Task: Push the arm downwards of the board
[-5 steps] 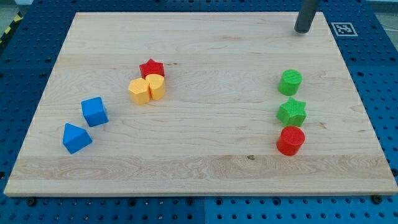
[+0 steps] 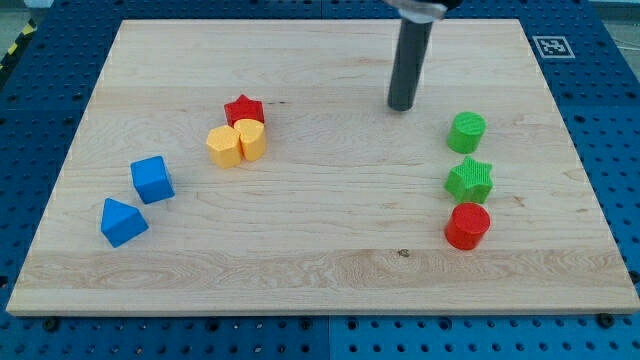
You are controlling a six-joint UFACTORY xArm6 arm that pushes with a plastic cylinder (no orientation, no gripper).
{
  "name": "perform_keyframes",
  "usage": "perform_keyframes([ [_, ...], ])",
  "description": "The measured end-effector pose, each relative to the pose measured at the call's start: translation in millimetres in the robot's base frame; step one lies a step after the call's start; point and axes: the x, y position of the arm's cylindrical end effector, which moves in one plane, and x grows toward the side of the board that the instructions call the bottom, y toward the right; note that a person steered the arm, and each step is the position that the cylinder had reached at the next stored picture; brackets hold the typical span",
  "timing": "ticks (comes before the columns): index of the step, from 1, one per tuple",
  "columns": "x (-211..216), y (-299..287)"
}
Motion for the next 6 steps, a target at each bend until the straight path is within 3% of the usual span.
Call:
perform_keyframes([
  [4, 133, -79],
  [6, 190, -150],
])
